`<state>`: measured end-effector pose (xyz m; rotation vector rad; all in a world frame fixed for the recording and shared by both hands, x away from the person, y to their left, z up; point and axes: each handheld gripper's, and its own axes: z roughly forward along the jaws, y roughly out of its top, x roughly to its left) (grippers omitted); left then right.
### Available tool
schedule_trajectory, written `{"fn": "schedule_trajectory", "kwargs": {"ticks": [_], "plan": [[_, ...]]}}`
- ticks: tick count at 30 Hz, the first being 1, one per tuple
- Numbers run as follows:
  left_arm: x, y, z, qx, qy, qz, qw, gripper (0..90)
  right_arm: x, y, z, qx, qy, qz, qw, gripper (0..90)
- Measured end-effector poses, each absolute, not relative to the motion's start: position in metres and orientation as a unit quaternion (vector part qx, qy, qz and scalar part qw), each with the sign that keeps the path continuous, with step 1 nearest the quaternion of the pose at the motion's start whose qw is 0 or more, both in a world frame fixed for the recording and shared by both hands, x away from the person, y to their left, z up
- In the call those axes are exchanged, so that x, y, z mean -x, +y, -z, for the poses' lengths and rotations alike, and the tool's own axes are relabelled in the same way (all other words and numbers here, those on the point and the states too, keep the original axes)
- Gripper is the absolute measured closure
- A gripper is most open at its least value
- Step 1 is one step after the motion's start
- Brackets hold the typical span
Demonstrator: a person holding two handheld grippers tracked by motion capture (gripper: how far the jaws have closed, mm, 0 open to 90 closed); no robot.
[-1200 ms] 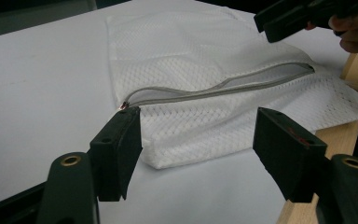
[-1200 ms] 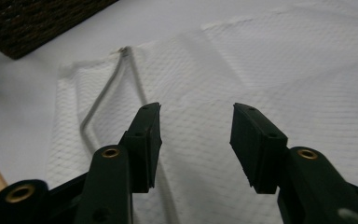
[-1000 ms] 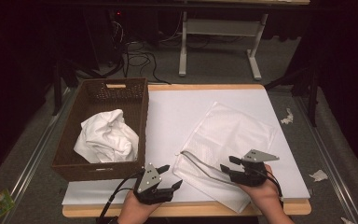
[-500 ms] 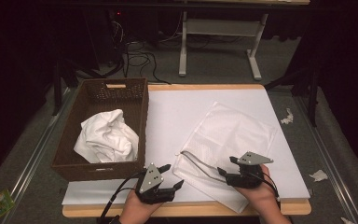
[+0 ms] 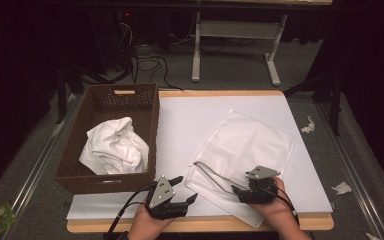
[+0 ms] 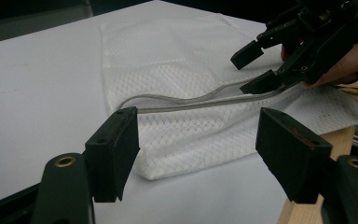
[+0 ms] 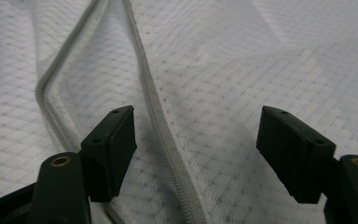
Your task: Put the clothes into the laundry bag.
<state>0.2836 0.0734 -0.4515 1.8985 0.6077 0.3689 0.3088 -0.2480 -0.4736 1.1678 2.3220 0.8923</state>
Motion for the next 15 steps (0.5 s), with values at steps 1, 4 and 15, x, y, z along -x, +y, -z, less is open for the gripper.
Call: {"fn": "schedule_trajectory", "kwargs": {"ticks": [1,4,15], "plan": [[-0.2838,0.0734,0.4516,-0.795,0.254,-0.155,0.529,30.5,-0.3097,-0.2479,0.4745,-0.418,0.828,-0.317,0.198,32.4],[-0.2841,0.0734,0.4512,-0.795,0.255,-0.152,0.528,30.5,-0.3117,-0.2496,0.4734,-0.42,0.826,-0.32,0.197,43.8],[-0.2845,0.0721,0.4511,-0.798,0.255,-0.149,0.525,30.5,-0.3125,-0.2552,0.4688,-0.413,0.823,-0.338,0.197,68.6]]}}
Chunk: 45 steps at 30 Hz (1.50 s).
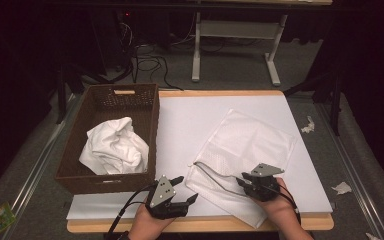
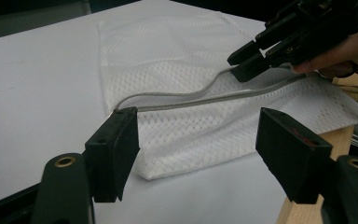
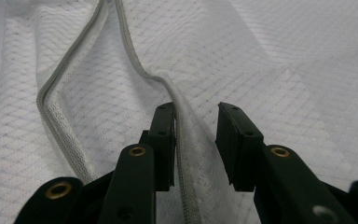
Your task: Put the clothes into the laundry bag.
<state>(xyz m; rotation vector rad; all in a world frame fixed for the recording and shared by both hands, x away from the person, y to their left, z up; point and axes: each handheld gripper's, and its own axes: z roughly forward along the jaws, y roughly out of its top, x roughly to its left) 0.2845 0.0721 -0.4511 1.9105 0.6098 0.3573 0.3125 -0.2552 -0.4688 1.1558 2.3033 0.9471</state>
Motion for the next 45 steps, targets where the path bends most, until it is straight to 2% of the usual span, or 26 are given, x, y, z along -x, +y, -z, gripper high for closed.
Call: {"fn": "schedule_trajectory", "kwargs": {"ticks": [6,15,21,28,34,40,45], "plan": [[-0.284,0.072,0.451,-0.8,0.254,-0.15,0.523,30.5,-0.304,-0.256,0.464,-0.404,0.822,-0.352,0.194,63.7],[-0.284,0.072,0.451,-0.8,0.254,-0.147,0.523,30.5,-0.301,-0.245,0.466,-0.378,0.838,-0.348,0.186,68.3],[-0.285,0.072,0.452,-0.801,0.255,-0.146,0.522,30.5,-0.304,-0.242,0.471,-0.379,0.844,-0.331,0.187,67.6],[-0.284,0.072,0.452,-0.802,0.255,-0.144,0.521,30.5,-0.31,-0.241,0.473,-0.375,0.847,-0.307,0.218,58.3],[-0.285,0.072,0.453,-0.801,0.256,-0.144,0.521,30.5,-0.31,-0.241,0.473,-0.38,0.844,-0.323,0.198,50.0],[-0.284,0.072,0.452,-0.801,0.256,-0.144,0.522,30.5,-0.314,-0.245,0.47,-0.4,0.828,-0.319,0.228,53.1],[-0.285,0.072,0.453,-0.801,0.257,-0.144,0.522,30.5,-0.316,-0.259,0.465,-0.427,0.807,-0.333,0.237,59.1]]}}
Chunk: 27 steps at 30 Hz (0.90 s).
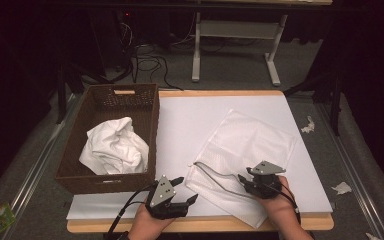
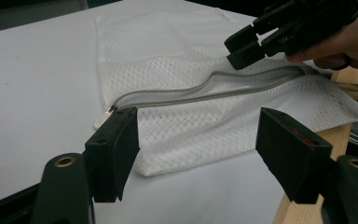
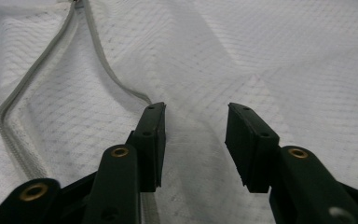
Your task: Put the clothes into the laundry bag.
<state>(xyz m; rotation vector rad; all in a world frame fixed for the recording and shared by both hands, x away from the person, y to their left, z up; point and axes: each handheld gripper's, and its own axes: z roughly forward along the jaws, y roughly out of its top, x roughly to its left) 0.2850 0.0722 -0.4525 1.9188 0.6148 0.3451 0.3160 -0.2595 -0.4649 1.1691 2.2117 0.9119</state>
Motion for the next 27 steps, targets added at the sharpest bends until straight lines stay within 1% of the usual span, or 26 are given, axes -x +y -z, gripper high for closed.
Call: {"fn": "schedule_trajectory", "kwargs": {"ticks": [5,7,9,13,17,19,20,21,27], "plan": [[-0.284,0.072,0.453,-0.801,0.256,-0.143,0.522,30.5,-0.316,-0.266,0.464,-0.441,0.798,-0.341,0.231,60.4],[-0.284,0.072,0.453,-0.801,0.256,-0.143,0.521,30.5,-0.313,-0.266,0.463,-0.434,0.799,-0.354,0.218,60.9],[-0.285,0.072,0.453,-0.801,0.257,-0.143,0.521,30.5,-0.308,-0.261,0.462,-0.415,0.808,-0.364,0.205,63.2],[-0.284,0.072,0.453,-0.802,0.256,-0.142,0.521,30.5,-0.303,-0.251,0.462,-0.382,0.829,-0.36,0.195,71.1],[-0.284,0.072,0.452,-0.802,0.255,-0.143,0.521,30.5,-0.313,-0.249,0.469,-0.397,0.833,-0.333,0.191,76.4],[-0.284,0.072,0.452,-0.801,0.256,-0.142,0.522,30.5,-0.317,-0.249,0.472,-0.401,0.836,-0.325,0.189,81.2],[-0.284,0.072,0.452,-0.801,0.256,-0.143,0.522,30.5,-0.318,-0.249,0.472,-0.402,0.837,-0.322,0.185,86.5],[-0.284,0.073,0.452,-0.801,0.257,-0.143,0.522,30.5,-0.318,-0.249,0.47,-0.403,0.835,-0.327,0.181,89.5],[-0.284,0.073,0.452,-0.801,0.257,-0.142,0.522,30.6,-0.308,-0.252,0.455,-0.396,0.818,-0.373,0.189,89.6]]}}
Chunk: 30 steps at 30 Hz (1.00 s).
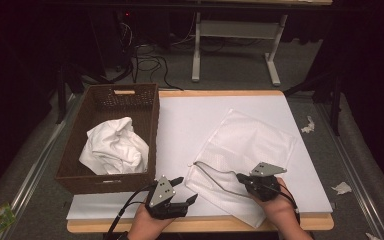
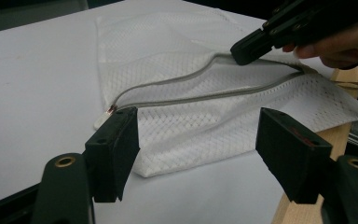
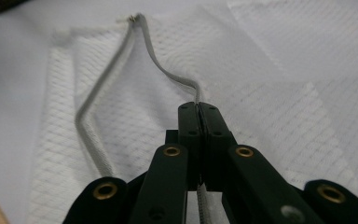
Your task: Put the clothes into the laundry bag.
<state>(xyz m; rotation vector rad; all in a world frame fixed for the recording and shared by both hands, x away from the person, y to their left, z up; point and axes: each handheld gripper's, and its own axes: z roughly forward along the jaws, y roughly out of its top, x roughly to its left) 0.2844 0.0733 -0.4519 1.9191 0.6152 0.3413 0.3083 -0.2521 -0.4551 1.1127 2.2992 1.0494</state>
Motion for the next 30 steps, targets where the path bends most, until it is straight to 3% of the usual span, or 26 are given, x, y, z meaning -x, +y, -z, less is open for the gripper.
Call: {"fn": "schedule_trajectory", "kwargs": {"ticks": [8,15,24,27,30], "plan": [[-0.285,0.073,0.452,-0.802,0.257,-0.143,0.521,30.5,-0.294,-0.256,0.438,-0.379,0.797,-0.422,0.21,89.4],[-0.284,0.072,0.453,-0.802,0.256,-0.142,0.521,30.5,-0.3,-0.254,0.449,-0.383,0.809,-0.399,0.199,86.3],[-0.284,0.073,0.452,-0.801,0.257,-0.142,0.522,30.5,-0.306,-0.247,0.459,-0.392,0.819,-0.366,0.204,65.3],[-0.284,0.073,0.452,-0.801,0.257,-0.142,0.521,30.5,-0.309,-0.245,0.461,-0.397,0.822,-0.353,0.206,66.0],[-0.284,0.073,0.452,-0.801,0.258,-0.141,0.522,30.5,-0.312,-0.246,0.463,-0.407,0.819,-0.349,0.205,75.6]]}}
